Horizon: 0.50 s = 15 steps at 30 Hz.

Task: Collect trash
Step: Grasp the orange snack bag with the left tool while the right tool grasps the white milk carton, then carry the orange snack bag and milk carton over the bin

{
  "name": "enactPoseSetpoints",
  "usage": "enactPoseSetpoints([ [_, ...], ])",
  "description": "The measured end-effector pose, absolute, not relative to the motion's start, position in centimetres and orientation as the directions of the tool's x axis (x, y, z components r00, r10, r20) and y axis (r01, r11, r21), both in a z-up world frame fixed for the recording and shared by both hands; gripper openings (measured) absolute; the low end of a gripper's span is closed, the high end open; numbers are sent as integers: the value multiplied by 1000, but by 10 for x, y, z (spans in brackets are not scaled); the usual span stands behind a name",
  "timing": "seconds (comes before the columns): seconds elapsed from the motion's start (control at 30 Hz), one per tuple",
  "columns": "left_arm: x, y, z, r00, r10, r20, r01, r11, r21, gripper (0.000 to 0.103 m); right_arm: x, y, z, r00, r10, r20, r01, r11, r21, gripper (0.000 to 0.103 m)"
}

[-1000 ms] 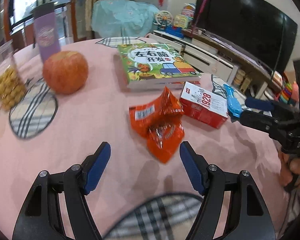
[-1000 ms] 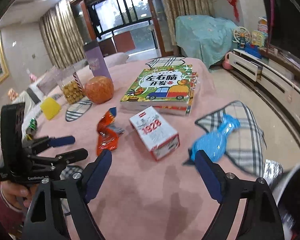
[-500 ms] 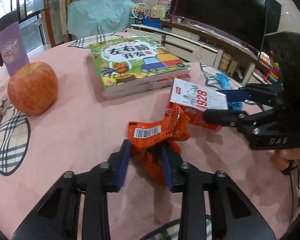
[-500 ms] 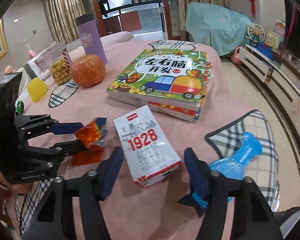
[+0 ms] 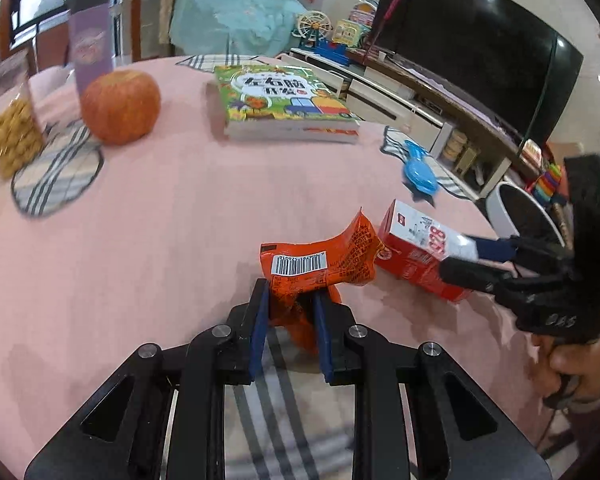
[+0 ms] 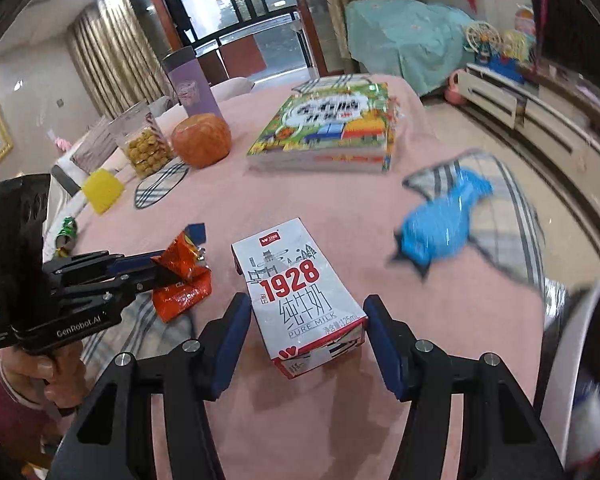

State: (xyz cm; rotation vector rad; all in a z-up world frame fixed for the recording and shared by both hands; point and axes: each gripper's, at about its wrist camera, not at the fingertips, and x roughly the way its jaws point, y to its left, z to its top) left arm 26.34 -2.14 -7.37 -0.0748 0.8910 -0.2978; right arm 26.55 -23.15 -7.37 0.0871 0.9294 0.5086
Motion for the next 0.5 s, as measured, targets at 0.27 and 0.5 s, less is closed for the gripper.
enactPoseSetpoints([
  [0.27, 234, -17, -81, 581, -280, -764, 167, 960, -225, 20, 261, -213, -79, 473, 403, -783, -426, 883, 197, 63],
  [0.5, 221, -22, -74, 591, -273, -759, 177, 962, -209, 20, 258, -214, -88, 475, 402, -783, -394, 892, 220, 56],
])
